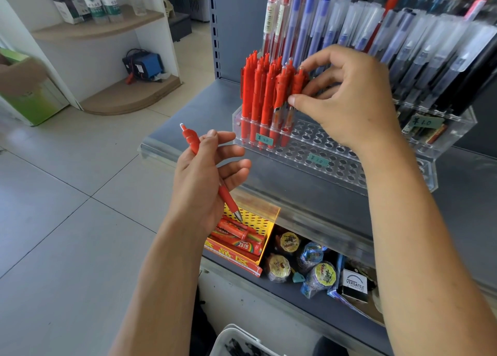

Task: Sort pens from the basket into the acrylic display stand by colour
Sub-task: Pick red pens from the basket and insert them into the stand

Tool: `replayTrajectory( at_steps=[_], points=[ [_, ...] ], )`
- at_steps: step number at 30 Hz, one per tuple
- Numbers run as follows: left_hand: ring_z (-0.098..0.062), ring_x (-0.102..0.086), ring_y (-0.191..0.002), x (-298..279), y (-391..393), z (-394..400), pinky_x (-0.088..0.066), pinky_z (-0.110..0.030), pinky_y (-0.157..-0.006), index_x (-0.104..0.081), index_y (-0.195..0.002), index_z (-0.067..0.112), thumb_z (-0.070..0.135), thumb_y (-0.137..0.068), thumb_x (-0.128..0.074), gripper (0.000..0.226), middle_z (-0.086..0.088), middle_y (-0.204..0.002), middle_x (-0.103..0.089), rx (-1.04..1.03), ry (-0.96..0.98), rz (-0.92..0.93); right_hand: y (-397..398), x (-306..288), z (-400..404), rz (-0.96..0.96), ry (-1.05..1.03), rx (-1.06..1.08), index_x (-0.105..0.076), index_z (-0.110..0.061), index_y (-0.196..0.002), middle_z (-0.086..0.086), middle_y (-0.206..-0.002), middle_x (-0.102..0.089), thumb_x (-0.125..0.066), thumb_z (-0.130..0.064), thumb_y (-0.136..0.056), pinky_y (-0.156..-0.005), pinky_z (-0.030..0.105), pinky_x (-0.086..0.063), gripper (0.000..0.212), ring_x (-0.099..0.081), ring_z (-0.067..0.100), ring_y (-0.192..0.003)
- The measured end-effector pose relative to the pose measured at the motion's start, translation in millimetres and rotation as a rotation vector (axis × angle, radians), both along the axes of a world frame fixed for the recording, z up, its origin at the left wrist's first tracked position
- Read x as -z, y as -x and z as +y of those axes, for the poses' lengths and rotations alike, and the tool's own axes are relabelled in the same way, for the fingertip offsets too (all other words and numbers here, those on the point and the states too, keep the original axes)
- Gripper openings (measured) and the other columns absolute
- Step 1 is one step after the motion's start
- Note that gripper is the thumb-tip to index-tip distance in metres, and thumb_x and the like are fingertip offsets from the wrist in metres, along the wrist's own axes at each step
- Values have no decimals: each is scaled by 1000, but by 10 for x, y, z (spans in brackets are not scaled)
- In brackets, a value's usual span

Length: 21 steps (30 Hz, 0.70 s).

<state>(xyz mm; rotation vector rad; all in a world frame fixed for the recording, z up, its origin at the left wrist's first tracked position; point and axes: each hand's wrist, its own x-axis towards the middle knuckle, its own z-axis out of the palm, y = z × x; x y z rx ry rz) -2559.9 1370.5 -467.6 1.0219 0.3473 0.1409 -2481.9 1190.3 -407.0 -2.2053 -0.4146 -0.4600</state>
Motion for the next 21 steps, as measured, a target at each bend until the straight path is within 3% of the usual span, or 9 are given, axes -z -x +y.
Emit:
replayTrajectory(
  at_steps=[9, 12, 15, 17, 21],
  points=[
    [-15, -63, -58, 7, -5, 0, -53, -23, -53, -68, -99, 9, 34, -107, -46, 35, -4, -73, -68, 41, -40, -4, 75, -91, 22, -52, 173, 78, -54, -23, -108, -13, -70, -68, -84, -30, -81, -73, 28, -56, 41, -63, -2, -60],
    [-14, -62, -68, 18, -30, -2, -49, -26, -63, -68, -92, 15, 41, -106, -41, 41, -2, -75, -68, 58, -72, -66, 207, -223, 121, -55, 236, -22, -62, -25, -91, -15, -70, -65, -79, -36, -86, -66, 17, -51, 21, -62, -4, -61],
    [-11, -58, -79, 28, -44, -26, -45, -29, -78, -71, -84, 20, 47, -106, -34, 51, 2, -81, -63, 22, -92, -161, 325, -244, 257, 231, 296, -311, -73, -28, -85, -13, -76, -72, -78, -46, -84, -68, 19, -56, 19, -68, -2, -71],
    [-8, -51, -71, 31, -39, -51, -43, -26, -74, -69, -83, 21, 49, -106, -33, 51, 4, -79, -53, -8, -66, -198, 353, -187, 290, 451, 357, -461, -76, -30, -89, -14, -81, -75, -79, -48, -82, -77, 27, -58, 20, -70, -1, -77],
    [-11, -39, -64, 64, -55, -36, -36, -34, -70, -62, -81, 22, 56, -100, -40, 44, 6, -69, -42, 1, -78, -191, 344, -127, 260, 524, 278, -543, -78, -25, -88, -8, -79, -77, -80, -30, -86, -81, 32, -60, 6, -74, 5, -75]
  ],
)
